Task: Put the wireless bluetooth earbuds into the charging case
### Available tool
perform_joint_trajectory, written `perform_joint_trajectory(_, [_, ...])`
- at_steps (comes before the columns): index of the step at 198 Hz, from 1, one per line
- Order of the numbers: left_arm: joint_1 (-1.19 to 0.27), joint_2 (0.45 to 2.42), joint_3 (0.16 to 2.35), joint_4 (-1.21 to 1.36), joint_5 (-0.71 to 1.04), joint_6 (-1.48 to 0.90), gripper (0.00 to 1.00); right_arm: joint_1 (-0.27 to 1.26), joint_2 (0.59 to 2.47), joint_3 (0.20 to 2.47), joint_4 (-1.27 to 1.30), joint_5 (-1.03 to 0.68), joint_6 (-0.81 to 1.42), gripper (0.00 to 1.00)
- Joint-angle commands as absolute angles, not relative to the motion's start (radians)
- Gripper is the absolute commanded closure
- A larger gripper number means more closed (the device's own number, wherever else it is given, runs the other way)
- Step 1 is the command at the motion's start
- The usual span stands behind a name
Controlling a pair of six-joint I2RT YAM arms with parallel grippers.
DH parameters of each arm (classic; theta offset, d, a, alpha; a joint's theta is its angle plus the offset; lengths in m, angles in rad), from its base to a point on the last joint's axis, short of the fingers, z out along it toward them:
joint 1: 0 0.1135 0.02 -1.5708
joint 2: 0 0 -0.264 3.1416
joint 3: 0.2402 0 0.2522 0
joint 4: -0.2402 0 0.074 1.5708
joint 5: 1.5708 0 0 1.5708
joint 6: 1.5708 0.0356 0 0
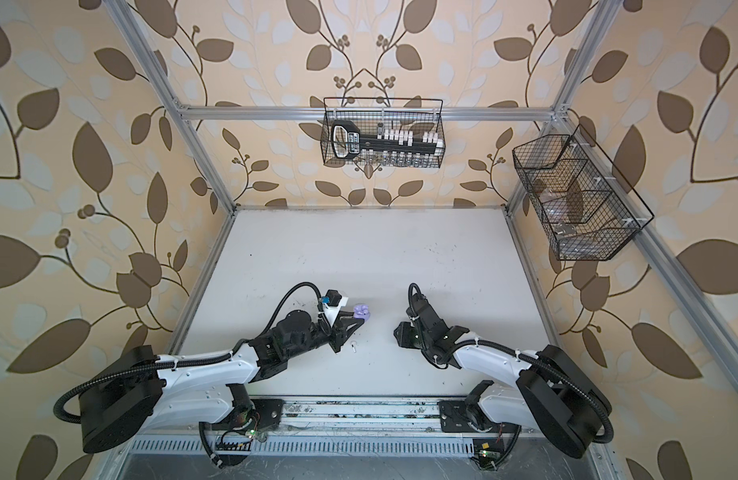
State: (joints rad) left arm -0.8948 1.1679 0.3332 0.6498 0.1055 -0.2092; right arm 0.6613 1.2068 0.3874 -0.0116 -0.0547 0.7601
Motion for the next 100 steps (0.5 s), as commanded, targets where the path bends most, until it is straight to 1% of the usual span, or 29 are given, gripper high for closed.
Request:
perform_joint_trajectory(1, [-0.884,1.158,0.351,0.676,0.117,-0.199,0.96,0.705,1.123,0.383,-0.015,-0.102,0.785,0.62])
perform_joint_trajectory(36, [-0.884,1.167,0.356,0.684,0.127,-0.204,0.96,0.779,1.042,0.389,-0.018,-0.142,0.833,0.61])
perform_joint_trajectory(54, [-0.884,1.167,0.356,0.684,0.129,-0.206,0.96,0.779,1.012,0.383,-0.059,-0.114,0.835,0.61])
perform_joint_trajectory(82, [-0.884,1.166,0.356,0.687,0.129,-0.207,0.96,0.701,0.972,0.354,-0.129,-0.062,0.824,0.61])
perform_joint_trajectory(100, [-0.884,1.164,0.356,0.684,0.129,-0.206,0.96,0.654,0.987,0.345,-0.145,-0.053,0.795,0.61])
